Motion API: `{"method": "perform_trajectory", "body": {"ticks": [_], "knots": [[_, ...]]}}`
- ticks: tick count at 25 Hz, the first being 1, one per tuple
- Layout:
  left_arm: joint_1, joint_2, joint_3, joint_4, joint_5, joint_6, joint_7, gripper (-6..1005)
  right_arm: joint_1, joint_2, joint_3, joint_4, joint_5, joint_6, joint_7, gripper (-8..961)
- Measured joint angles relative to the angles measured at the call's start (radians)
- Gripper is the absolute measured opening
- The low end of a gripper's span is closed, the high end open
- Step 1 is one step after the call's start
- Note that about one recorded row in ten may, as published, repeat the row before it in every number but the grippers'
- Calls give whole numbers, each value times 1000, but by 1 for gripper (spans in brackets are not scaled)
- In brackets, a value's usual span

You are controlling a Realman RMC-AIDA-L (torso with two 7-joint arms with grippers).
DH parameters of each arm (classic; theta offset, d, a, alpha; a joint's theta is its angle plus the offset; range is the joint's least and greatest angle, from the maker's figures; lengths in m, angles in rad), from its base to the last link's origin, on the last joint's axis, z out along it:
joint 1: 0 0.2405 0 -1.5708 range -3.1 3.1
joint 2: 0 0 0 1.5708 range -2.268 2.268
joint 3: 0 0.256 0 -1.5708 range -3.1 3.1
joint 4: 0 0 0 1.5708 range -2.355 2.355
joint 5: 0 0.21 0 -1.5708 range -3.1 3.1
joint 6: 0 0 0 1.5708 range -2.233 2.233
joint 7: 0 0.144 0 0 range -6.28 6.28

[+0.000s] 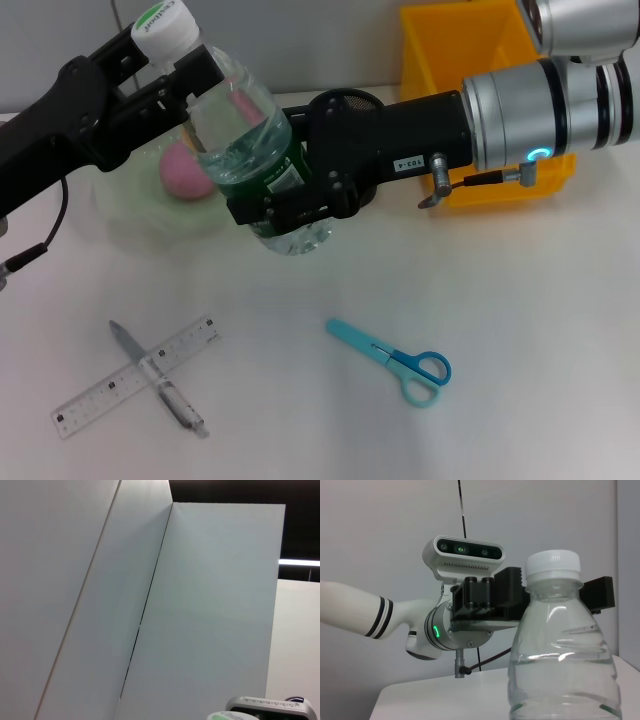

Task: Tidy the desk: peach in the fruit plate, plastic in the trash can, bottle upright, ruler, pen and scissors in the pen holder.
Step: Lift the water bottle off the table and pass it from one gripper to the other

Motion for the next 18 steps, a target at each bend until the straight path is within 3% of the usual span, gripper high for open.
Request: {"method": "perform_trajectory", "body": {"ticks": [13, 18], "knots": [[0, 0, 0, 0, -3, -5, 3, 630, 0, 0, 0, 0, 0, 0, 0, 774], [0, 0, 0, 0, -3, -5, 4, 496, 0, 0, 0, 0, 0, 0, 0, 774]]}}
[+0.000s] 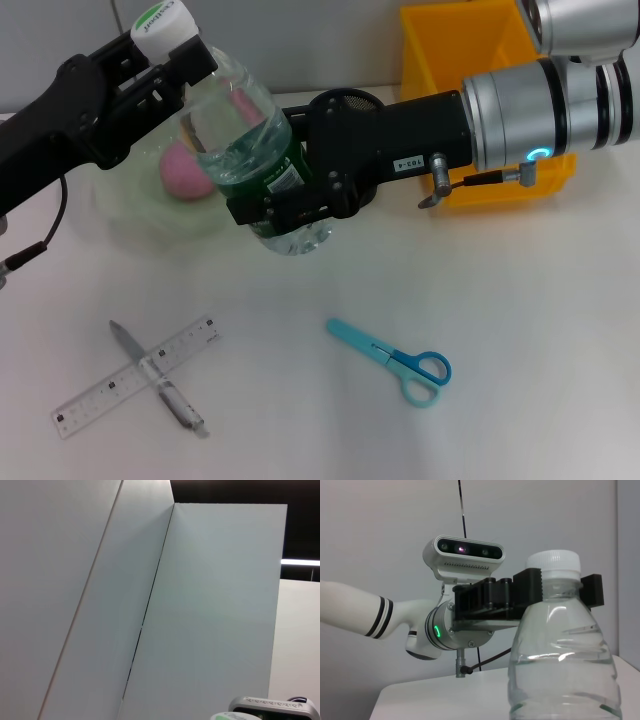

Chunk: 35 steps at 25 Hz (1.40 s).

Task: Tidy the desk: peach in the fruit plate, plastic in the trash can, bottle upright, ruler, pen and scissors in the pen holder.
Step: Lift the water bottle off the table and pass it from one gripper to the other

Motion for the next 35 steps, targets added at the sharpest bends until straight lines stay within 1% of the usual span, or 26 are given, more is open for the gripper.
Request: {"method": "perform_trajectory", "body": {"ticks": [16, 35], "knots": [[-3, 1, -7, -17, -6, -3, -1, 436, 0, 0, -1, 0, 1, 1, 1, 775], [-3, 2, -5, -17, -11, -3, -8, 440, -1, 0, 0, 0, 5, -5, 11, 775]]}}
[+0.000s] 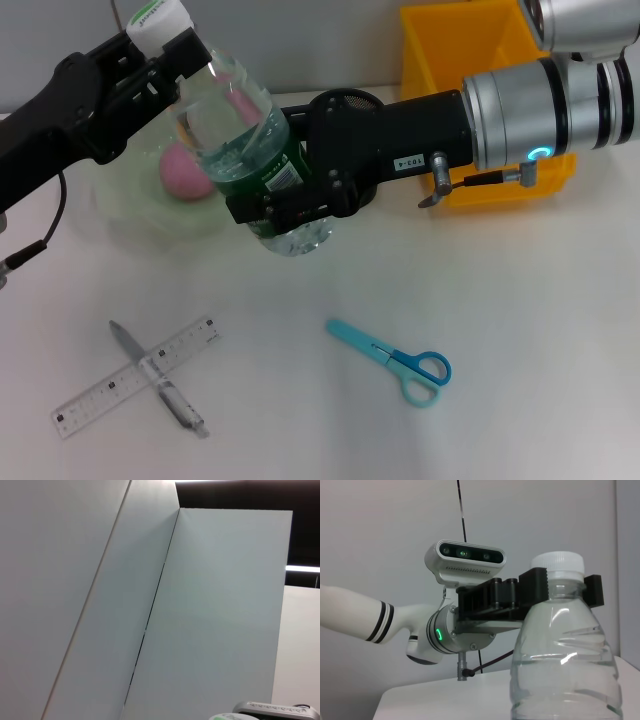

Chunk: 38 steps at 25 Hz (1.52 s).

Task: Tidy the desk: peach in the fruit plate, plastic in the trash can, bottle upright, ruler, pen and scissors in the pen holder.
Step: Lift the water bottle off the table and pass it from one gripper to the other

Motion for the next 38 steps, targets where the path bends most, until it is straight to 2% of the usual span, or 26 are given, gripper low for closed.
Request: {"method": "perform_trajectory", "body": {"ticks": [38], "knots": [[-2, 1, -3, 0, -1, 0, -16, 443, -10, 2, -12, 11, -17, 6, -8, 775]]}}
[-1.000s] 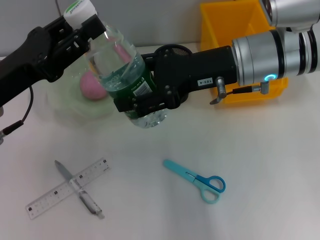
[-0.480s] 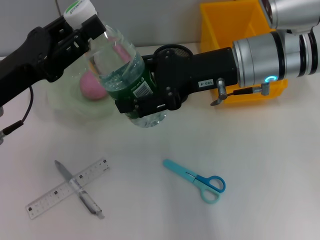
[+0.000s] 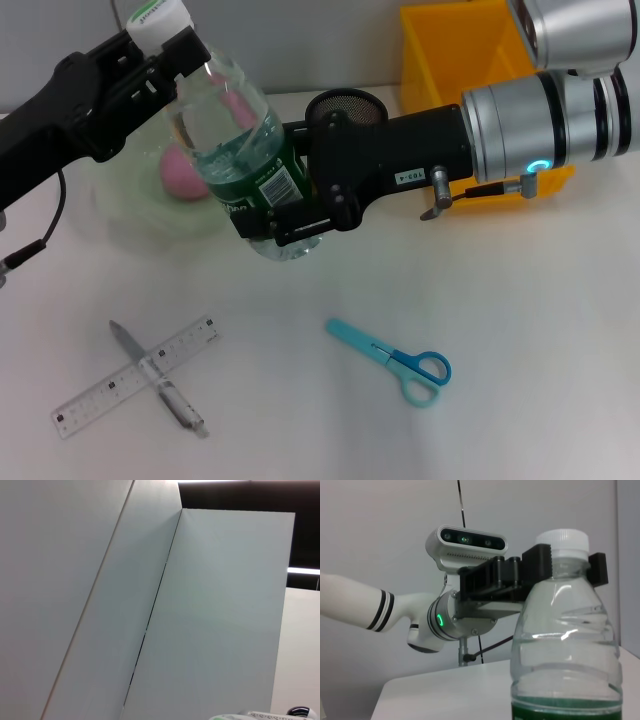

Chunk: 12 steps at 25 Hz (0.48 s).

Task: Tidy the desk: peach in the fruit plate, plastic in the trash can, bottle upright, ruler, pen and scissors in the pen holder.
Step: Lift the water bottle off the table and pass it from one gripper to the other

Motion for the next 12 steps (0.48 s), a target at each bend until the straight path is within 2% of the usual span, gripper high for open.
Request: {"method": "perform_trajectory", "body": {"ticks": [12], "knots": [[-3, 2, -1, 3, -1, 0, -2, 444, 0, 0, -11, 24, -19, 11, 4, 775]]}}
